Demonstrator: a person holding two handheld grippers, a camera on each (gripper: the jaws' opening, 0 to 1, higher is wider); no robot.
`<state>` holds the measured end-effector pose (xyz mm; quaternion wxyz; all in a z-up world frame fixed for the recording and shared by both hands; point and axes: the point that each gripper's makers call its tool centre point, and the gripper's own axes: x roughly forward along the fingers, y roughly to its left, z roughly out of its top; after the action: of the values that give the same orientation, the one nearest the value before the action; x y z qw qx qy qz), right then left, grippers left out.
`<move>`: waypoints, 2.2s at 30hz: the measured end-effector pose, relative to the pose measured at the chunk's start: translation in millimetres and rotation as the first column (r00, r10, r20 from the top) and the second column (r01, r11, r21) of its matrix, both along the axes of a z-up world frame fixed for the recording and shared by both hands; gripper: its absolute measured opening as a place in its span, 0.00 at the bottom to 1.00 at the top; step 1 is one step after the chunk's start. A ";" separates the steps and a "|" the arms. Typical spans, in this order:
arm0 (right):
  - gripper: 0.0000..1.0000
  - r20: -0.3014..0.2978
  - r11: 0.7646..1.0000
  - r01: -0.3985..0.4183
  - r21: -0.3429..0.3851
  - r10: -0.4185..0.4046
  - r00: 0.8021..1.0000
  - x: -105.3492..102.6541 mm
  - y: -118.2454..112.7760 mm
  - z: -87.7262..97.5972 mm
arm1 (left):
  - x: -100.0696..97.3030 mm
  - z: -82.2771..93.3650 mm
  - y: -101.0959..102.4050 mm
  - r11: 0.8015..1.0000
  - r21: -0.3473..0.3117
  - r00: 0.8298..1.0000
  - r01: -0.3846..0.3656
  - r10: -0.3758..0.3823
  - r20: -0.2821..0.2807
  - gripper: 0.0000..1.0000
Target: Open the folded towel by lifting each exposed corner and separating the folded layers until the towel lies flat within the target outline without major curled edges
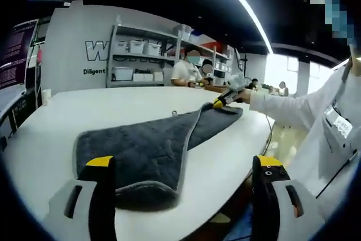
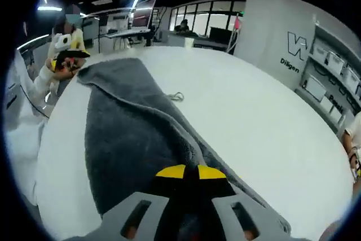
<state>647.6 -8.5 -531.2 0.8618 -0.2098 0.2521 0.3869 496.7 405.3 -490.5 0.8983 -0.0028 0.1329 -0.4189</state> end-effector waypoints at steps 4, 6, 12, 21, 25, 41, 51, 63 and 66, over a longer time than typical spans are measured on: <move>0.00 0.050 1.000 0.003 -0.019 -0.003 0.999 -22.0 1.4 13.8 | -0.2 2.2 1.1 1.000 -0.007 1.000 -0.004 0.004 0.001 0.99; 0.00 0.094 0.998 -0.006 -0.059 0.011 0.995 -36.9 2.4 21.6 | -1.6 4.1 0.6 1.000 -0.012 1.000 -0.003 0.003 0.007 0.98; 0.00 0.167 0.994 -0.020 -0.108 0.038 0.985 -95.7 11.1 32.9 | -1.5 5.4 1.2 1.000 -0.018 1.000 -0.005 0.005 0.009 0.98; 0.00 0.166 0.995 0.029 -0.097 -0.012 0.986 -168.2 17.1 15.8 | -0.3 3.2 -13.1 0.999 -0.030 1.000 0.025 -0.025 0.004 0.98; 0.00 0.136 0.992 0.046 -0.121 -0.029 0.990 -186.3 18.8 -2.7 | -1.0 4.2 -19.2 0.999 -0.031 0.999 0.044 -0.044 0.004 0.98; 0.48 0.063 0.988 0.142 -0.054 -0.139 0.988 -200.3 -2.9 -2.7 | -4.4 5.9 -16.5 0.999 -0.030 0.999 0.035 -0.035 0.004 0.97; 0.81 0.165 0.923 0.374 0.094 -0.385 0.908 -193.6 -46.6 66.6 | -4.0 7.0 -28.5 0.997 -0.037 0.998 0.061 -0.061 0.009 0.98; 0.99 0.186 0.919 0.391 0.051 -0.393 0.901 -183.3 -49.0 78.9 | -4.5 4.5 -25.8 0.998 -0.028 0.998 0.055 -0.055 0.001 0.99; 0.99 0.172 0.928 0.372 0.025 -0.371 0.913 -174.8 -50.5 76.2 | -5.1 3.6 -27.4 0.998 -0.029 0.998 0.056 -0.056 -0.001 0.99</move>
<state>472.8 -59.1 -455.0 0.9373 -0.1945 0.2131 0.1954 491.6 377.9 -486.9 0.8859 -0.0125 0.1275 -0.4459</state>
